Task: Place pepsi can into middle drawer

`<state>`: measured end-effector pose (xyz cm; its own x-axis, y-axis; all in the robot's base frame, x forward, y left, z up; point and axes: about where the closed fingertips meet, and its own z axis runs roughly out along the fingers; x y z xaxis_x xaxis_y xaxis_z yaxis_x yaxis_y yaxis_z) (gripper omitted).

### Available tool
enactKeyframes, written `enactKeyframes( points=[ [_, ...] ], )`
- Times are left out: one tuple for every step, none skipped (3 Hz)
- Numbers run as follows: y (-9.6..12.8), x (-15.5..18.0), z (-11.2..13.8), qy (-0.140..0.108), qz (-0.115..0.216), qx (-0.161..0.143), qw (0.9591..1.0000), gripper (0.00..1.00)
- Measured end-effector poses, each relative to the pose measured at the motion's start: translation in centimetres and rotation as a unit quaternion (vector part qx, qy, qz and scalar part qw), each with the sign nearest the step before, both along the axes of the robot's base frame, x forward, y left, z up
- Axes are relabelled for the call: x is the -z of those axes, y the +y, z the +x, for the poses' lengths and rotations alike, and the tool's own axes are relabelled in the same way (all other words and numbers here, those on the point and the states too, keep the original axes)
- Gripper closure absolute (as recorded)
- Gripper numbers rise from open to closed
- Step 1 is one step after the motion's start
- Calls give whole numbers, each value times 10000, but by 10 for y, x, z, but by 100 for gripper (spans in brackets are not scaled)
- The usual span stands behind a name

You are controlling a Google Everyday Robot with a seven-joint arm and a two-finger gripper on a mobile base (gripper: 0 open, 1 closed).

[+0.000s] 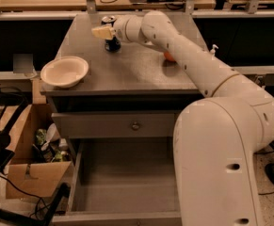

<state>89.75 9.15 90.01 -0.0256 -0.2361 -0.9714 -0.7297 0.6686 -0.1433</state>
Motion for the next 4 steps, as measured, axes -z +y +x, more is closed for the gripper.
enactKeyframes(
  points=[
    [4, 2, 0, 10, -2, -21, 10000, 72],
    [7, 3, 0, 18, -2, -38, 10000, 95],
    [14, 3, 3, 54, 80, -92, 9999, 100],
    [22, -25, 5, -37, 133, -187, 9997, 100]
  ],
)
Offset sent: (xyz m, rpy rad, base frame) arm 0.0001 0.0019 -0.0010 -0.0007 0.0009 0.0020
